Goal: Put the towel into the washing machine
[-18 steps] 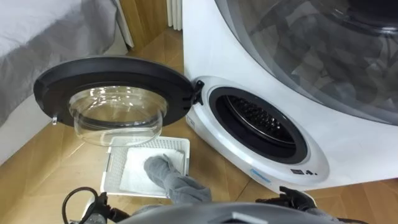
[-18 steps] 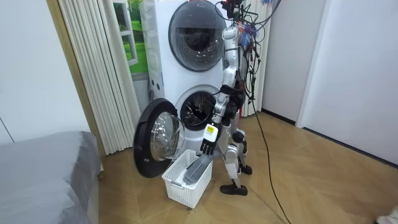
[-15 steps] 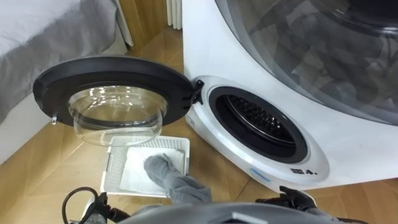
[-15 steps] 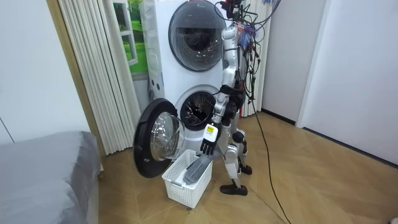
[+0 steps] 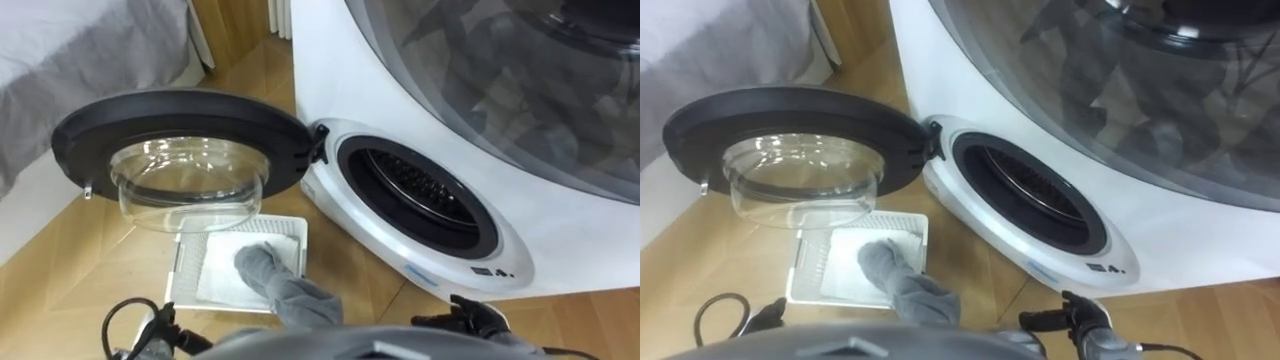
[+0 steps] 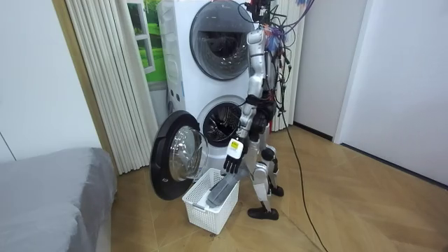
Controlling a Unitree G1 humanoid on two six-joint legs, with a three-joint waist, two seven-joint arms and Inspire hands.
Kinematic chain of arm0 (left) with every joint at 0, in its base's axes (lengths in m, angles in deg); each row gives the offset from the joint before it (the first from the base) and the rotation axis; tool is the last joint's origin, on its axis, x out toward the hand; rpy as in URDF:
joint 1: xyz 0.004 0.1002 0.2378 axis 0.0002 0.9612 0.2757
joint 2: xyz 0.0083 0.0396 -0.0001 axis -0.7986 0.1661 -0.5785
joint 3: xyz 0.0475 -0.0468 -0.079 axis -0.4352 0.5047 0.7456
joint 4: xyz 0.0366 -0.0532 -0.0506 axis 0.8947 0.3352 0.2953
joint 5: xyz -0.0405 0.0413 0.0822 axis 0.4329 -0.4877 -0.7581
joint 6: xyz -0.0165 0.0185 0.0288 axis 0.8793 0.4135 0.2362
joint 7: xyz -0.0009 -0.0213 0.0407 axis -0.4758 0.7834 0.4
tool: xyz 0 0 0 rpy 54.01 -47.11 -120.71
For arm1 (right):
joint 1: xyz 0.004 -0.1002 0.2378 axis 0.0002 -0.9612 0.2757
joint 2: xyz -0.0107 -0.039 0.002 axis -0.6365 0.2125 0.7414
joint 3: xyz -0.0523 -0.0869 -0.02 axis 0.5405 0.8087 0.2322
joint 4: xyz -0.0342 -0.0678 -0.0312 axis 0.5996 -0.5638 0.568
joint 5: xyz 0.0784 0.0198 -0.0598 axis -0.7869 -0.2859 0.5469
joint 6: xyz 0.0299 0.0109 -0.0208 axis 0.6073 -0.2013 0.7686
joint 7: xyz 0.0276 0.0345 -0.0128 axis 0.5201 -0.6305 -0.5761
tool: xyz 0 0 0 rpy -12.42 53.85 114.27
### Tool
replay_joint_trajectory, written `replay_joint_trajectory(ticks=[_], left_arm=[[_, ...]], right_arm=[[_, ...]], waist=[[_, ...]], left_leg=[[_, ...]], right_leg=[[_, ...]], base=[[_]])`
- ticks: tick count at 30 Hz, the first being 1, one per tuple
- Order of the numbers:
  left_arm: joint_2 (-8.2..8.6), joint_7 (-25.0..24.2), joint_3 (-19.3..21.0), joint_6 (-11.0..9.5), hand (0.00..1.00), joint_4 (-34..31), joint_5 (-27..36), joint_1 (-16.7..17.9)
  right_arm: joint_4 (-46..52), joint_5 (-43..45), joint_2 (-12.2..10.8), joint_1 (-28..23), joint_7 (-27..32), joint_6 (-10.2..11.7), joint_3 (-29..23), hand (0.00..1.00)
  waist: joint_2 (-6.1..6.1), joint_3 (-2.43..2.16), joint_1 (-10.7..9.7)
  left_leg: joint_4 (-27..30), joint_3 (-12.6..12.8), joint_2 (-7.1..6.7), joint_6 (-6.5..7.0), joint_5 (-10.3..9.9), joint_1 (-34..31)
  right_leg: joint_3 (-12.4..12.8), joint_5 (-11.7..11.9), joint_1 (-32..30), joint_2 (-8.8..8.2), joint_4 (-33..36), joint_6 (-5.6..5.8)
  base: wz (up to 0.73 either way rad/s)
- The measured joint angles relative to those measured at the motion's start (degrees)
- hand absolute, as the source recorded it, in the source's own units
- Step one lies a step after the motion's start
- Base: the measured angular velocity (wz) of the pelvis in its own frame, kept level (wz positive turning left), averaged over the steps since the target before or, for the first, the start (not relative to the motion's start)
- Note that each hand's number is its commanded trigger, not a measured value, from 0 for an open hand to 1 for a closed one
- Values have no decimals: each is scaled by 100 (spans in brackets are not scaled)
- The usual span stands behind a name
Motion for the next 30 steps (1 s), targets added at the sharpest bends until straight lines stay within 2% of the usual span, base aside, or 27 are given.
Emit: replay_joint_trajectory(ticks=[2,6,8,11,13,15,16,17,18,19,21,24,26,28,30], left_arm=[[-2,-1,-96,-43,0,2,-115,-59],[-3,5,-378,-92,0,3,-305,-269],[-15,3,-500,-155,0,13,-420,-430],[5,4,-587,-363,0,25,-502,-726],[53,11,-802,-501,0,193,-612,-1143],[105,22,-979,-585,0,368,-687,-1396],[156,94,-1006,-614,0,368,-813,-1568],[172,126,-1012,-637,0,383,-922,-1627],[130,150,-1013,-673,0,439,-1088,-1803],[178,192,-1010,-698,0,595,-1160,-1997],[231,207,-1025,-749,0,802,-1269,-2311],[156,243,-1105,-821,0,803,-1305,-2624],[119,310,-1327,-813,0,797,-1330,-2779],[124,381,-1612,-812,0,791,-1392,-2900],[117,388,-1682,-813,0,793,-1634,-2966]], right_arm=[[-18,-6,8,85,0,7,38,0],[-128,73,10,329,-49,130,153,0],[-298,139,13,513,-103,181,152,0],[-504,187,13,735,-170,232,190,0],[-578,188,4,958,-201,237,230,0],[-675,190,-1,1130,-199,237,301,0],[-665,189,-9,1262,-174,247,349,0],[-649,193,-27,1316,-150,281,359,0],[-647,225,-93,1495,-90,355,390,0],[-634,258,-78,1675,-34,413,422,0],[-654,271,-59,1753,66,434,422,0],[-533,218,-54,1809,160,463,427,0],[-393,176,-38,1861,229,474,490,0],[-306,168,-39,1933,348,472,685,0],[-197,164,-42,1957,385,472,706,0]], waist=[[36,17,-14],[127,28,-181],[172,59,-218],[212,89,-279],[227,102,-276],[245,153,-256],[253,238,-220],[254,279,-219],[122,269,-230],[187,336,-348],[257,370,-514],[241,375,-614],[230,384,-646],[232,415,-642],[234,452,-656]], left_leg=[[21,-47,-9,15,12,-128],[36,-53,-44,49,78,-464],[33,-53,-56,67,117,-615],[34,-63,-69,88,148,-837],[38,-62,-64,103,175,-1015],[35,-78,-36,119,195,-1102],[42,-294,21,120,196,-1128],[72,-463,20,119,195,-1192],[313,-692,-52,99,178,-1509],[596,-721,-45,31,85,-1876],[768,-551,-46,29,82,-2208],[1074,-217,32,31,82,-2664],[1258,-199,28,34,81,-2929],[1567,-190,27,78,51,-3217],[1914,-184,66,121,-16,-3506]], right_leg=[[-18,13,-120,-10,1,-19],[-72,22,-447,-54,43,-31],[-73,25,-635,-72,126,-35],[-69,25,-910,-95,236,-35],[-41,25,-1241,-108,472,-35],[-52,23,-1614,-124,880,-34],[-174,-6,-2049,-166,1461,-68],[-150,-70,-2293,-165,1611,-109],[32,213,-2679,-116,1166,-271],[-52,425,-2877,-162,1112,-251],[-102,427,-3078,-162,1169,-258],[114,424,-3583,-158,1530,-258],[173,424,-3893,-160,1781,-259],[176,423,-4136,-205,1994,-261],[167,415,-4328,-213,2143,-271]], base=[[2],[5],[0],[-1],[-12],[-41],[-68],[-76],[-42],[-17],[22],[18],[10],[0],[-2]])
